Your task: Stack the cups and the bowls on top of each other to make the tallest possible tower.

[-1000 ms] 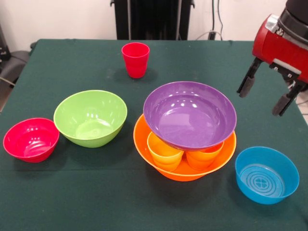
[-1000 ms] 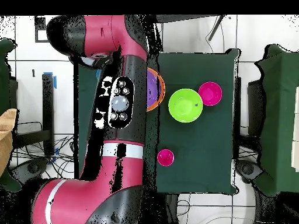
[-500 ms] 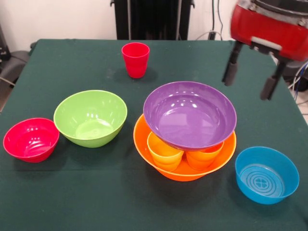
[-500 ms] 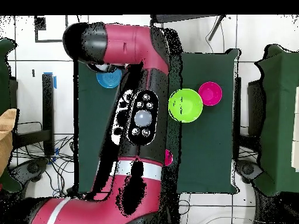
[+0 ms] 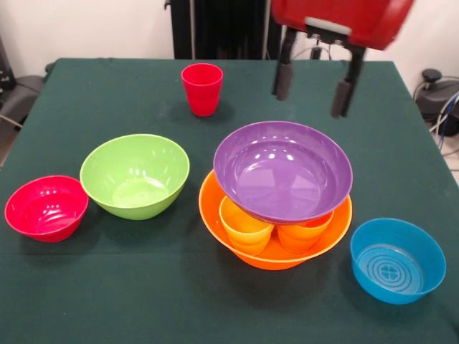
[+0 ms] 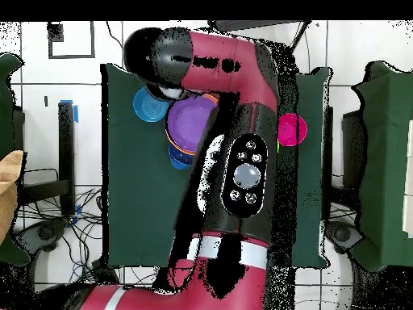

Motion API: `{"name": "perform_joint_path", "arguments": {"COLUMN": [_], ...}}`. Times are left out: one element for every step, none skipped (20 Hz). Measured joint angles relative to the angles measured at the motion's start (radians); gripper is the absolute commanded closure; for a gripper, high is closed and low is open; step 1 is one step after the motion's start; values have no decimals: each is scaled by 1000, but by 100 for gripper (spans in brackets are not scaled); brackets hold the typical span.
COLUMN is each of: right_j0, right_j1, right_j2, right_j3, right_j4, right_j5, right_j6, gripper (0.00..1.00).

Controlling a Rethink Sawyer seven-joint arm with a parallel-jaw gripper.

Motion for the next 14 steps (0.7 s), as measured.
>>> {"name": "perform_joint_path", "arguments": {"right_j0": [-6,-21,-33,-41,-50,-57,-61,-68,-78,-90,-99,-103,-108,-113], "right_j1": [0,1,3,6,8,10,11,13,17,26,33,37,40,46], "right_j2": [3,10,14,17,19,22,23,24,26,29,32,35,37,40], "right_j3": [-4,-14,-22,-27,-32,-35,-37,-40,-44,-54,-62,-66,-70,-75], "right_j4": [-4,-17,-27,-34,-41,-47,-50,-56,-65,-74,-79,-81,-83,-85], "right_j5": [0,0,0,0,0,0,0,0,0,0,0,0,0,0], "right_j6": [-8,-30,-46,-57,-68,-77,-82,-89,-98,-107,-111,-113,-114,-116], "gripper": [0,0,0,0,0,0,0,0,0,0,0,0,0,0]}}
